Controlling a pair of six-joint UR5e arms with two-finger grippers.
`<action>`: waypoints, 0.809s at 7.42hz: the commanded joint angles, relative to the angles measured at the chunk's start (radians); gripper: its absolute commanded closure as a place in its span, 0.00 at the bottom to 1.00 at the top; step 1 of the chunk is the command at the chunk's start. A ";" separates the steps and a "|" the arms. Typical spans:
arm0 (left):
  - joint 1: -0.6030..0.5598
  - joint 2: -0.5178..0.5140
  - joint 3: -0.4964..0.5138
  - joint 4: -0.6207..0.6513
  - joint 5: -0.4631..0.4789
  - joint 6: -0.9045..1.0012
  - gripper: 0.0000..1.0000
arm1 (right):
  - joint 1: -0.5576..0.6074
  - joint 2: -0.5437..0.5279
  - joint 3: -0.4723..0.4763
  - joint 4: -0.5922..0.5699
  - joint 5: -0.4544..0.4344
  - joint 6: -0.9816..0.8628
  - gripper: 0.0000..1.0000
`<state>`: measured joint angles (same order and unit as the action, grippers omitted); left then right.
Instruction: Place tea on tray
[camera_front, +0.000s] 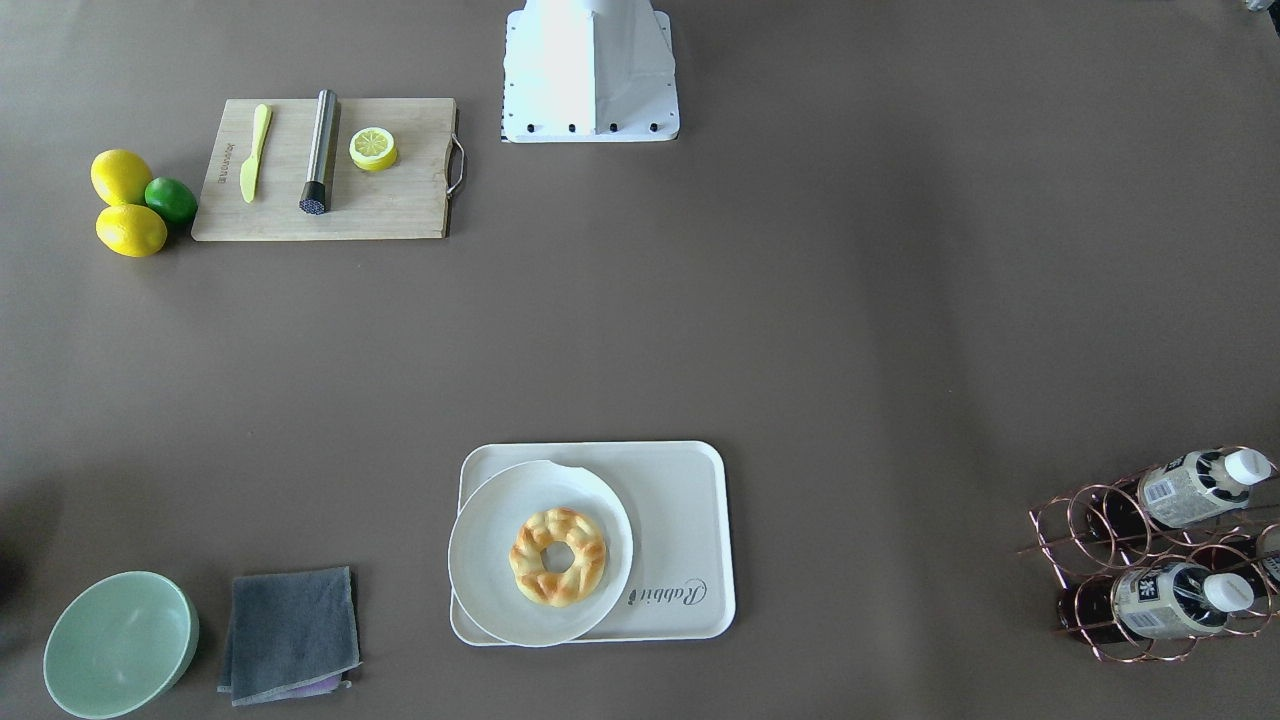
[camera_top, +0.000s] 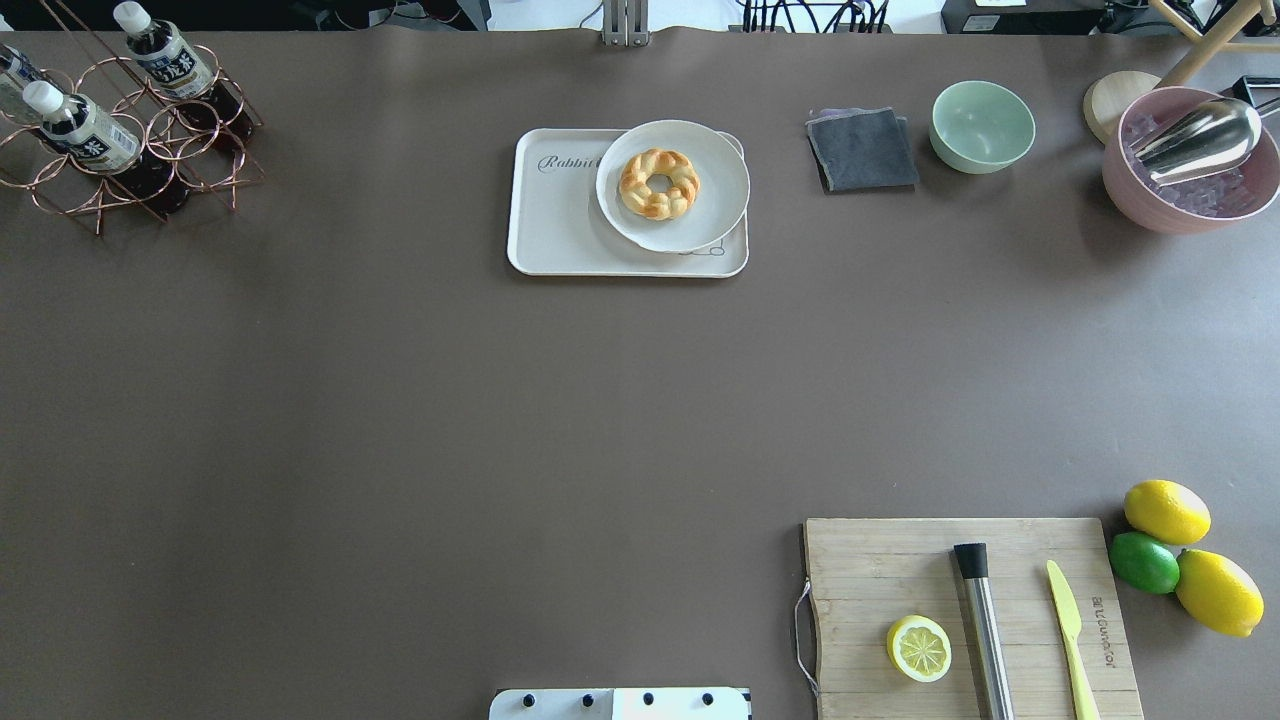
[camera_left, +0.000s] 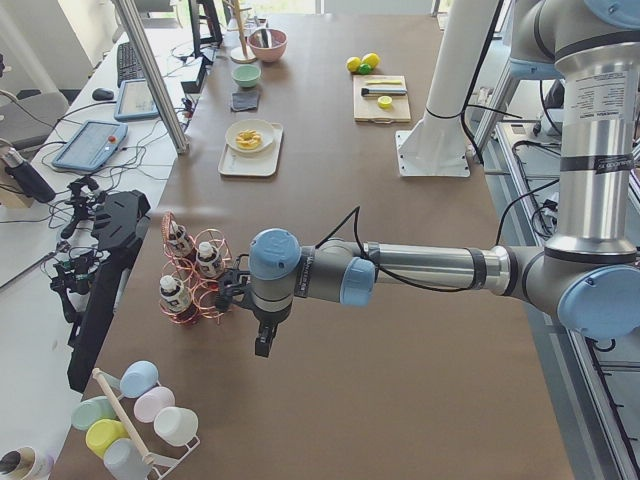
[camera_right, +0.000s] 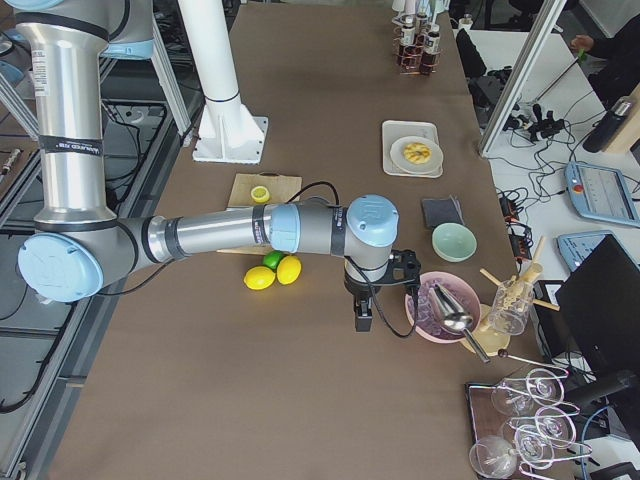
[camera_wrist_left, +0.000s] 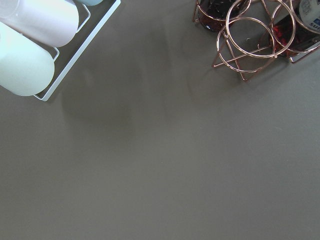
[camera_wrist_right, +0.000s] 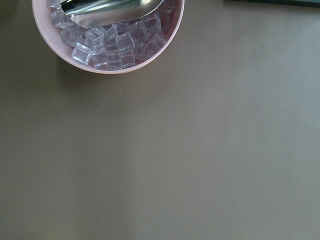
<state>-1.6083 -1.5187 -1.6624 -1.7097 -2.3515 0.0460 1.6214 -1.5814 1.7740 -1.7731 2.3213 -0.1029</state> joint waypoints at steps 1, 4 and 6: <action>0.001 0.002 0.001 0.001 0.000 0.000 0.02 | 0.000 0.006 -0.001 0.000 0.001 0.002 0.00; -0.001 0.006 0.004 0.001 0.000 0.000 0.02 | 0.000 0.003 0.001 0.000 0.003 0.002 0.00; -0.001 0.009 0.006 -0.005 0.000 0.000 0.02 | 0.000 -0.002 0.008 0.000 0.003 0.005 0.00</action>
<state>-1.6091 -1.5119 -1.6578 -1.7112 -2.3516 0.0460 1.6214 -1.5798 1.7774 -1.7733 2.3239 -0.1010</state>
